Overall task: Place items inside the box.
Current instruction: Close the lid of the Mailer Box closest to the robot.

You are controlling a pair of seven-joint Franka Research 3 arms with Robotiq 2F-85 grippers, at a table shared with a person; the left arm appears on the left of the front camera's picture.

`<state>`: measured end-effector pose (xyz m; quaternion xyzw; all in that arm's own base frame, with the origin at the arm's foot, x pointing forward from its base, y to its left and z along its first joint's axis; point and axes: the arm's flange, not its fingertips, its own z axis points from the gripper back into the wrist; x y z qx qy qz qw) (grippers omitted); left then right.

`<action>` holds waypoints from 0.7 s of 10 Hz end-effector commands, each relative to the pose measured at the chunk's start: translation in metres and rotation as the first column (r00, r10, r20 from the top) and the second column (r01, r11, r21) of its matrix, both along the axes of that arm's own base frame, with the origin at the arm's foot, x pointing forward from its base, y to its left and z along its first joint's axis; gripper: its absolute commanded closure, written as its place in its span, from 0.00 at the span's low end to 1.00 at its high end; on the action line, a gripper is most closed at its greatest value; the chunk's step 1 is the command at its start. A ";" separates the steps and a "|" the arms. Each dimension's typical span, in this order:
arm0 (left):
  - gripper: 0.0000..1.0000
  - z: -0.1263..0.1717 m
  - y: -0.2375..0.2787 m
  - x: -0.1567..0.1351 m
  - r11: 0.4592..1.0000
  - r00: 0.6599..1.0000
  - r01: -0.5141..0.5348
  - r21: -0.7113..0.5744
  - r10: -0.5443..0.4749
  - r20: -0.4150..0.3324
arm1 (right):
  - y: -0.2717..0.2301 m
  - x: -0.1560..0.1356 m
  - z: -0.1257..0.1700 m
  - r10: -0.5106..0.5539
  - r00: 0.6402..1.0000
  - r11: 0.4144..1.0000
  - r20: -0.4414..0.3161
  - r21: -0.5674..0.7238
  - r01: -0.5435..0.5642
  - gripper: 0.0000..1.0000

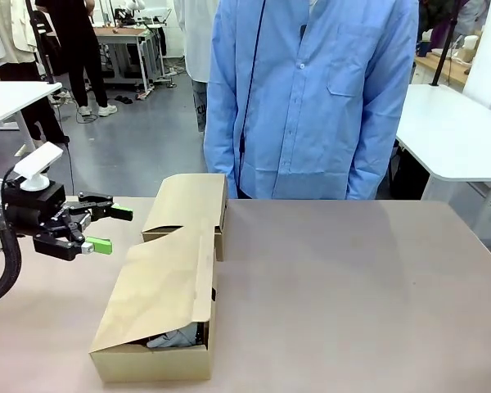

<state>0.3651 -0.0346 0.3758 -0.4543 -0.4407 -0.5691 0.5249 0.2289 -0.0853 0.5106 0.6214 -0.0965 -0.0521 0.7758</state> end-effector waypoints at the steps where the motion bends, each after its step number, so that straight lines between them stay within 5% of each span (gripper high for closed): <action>1: 0.00 -0.015 -0.022 -0.010 0.996 0.994 -0.085 0.001 0.085 0.069 | 0.002 0.001 0.005 0.001 1.000 1.000 -0.013 0.021 -0.001 0.00; 4: 0.00 -0.047 -0.060 -0.029 0.982 0.967 -0.185 0.045 0.174 0.187 | 0.002 0.001 0.005 0.001 1.000 1.000 -0.013 0.021 -0.001 0.00; 7: 0.00 -0.067 -0.069 -0.045 0.986 0.983 -0.134 0.100 0.120 0.139 | 0.002 0.001 0.005 0.001 1.000 1.000 -0.013 0.021 -0.001 0.00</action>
